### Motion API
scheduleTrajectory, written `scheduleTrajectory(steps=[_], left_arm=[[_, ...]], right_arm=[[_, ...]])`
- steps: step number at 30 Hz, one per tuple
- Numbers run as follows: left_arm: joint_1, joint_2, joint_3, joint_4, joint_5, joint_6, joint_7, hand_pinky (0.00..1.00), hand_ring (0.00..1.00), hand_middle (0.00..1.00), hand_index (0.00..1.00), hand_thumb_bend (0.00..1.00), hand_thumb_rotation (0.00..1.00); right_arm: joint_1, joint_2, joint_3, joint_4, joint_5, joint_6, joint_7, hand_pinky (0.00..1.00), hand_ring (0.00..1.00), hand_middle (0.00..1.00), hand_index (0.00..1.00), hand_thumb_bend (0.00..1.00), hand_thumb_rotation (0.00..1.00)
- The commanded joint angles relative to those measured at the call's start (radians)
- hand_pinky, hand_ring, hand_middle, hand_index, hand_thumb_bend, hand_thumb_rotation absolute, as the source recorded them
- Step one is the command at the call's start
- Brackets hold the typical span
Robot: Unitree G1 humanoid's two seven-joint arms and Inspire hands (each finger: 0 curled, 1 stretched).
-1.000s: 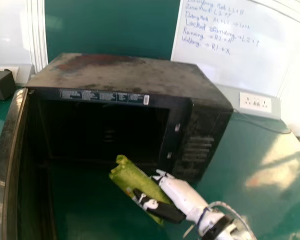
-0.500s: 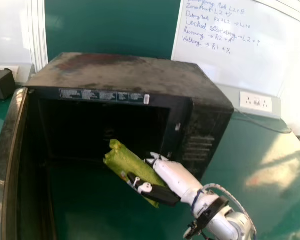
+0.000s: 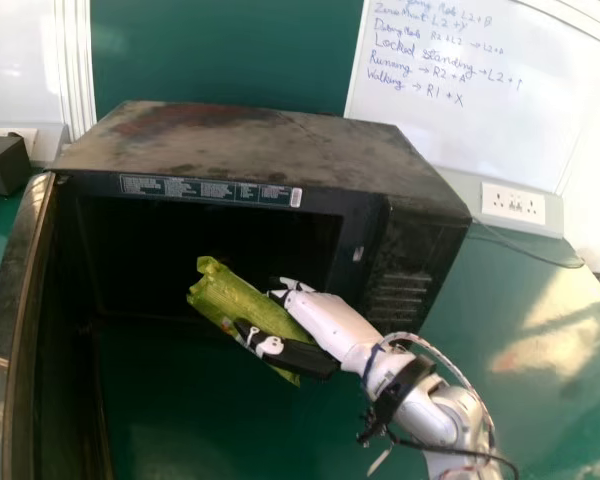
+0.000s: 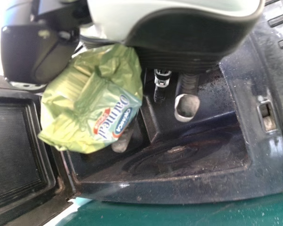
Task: Put biscuit inside oven
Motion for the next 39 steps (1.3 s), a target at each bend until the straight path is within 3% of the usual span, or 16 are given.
scheduleTrajectory(steps=[1,13,27,31,39], left_arm=[[0.012,-0.04,-0.008,0.009,0.0,-0.017,-0.005,0.77,0.82,0.88,0.9,0.58,0.79],[0.035,-0.049,-0.008,0.011,0.04,-0.025,0.012,0.79,0.84,0.91,0.92,0.56,0.8],[0.026,-0.041,-0.007,0.026,0.038,-0.042,0.01,0.78,0.87,0.91,0.92,0.57,0.79],[0.043,-0.032,-0.033,0.009,0.004,-0.025,0.01,0.75,0.85,0.9,0.92,0.56,0.77],[0.042,-0.024,-0.05,0.016,-0.021,-0.035,-0.007,0.82,0.86,0.91,0.92,0.59,0.82]], right_arm=[[-0.053,0.018,0.013,0.022,-0.011,-0.005,-0.016,0.0,0.0,0.0,0.48,0.48,0.06],[-0.158,0.08,0.057,0.141,-0.063,-0.001,-0.053,0.0,0.0,0.0,0.48,0.48,0.06],[-0.255,0.156,0.111,0.35,-0.105,-0.042,-0.146,0.0,0.0,0.0,0.48,0.48,0.06],[-0.292,0.175,0.123,0.438,-0.114,-0.065,-0.187,0.0,0.0,0.0,0.48,0.48,0.06],[-0.376,0.224,0.156,0.62,-0.147,-0.074,-0.265,0.0,0.0,0.0,0.48,0.48,0.06]])
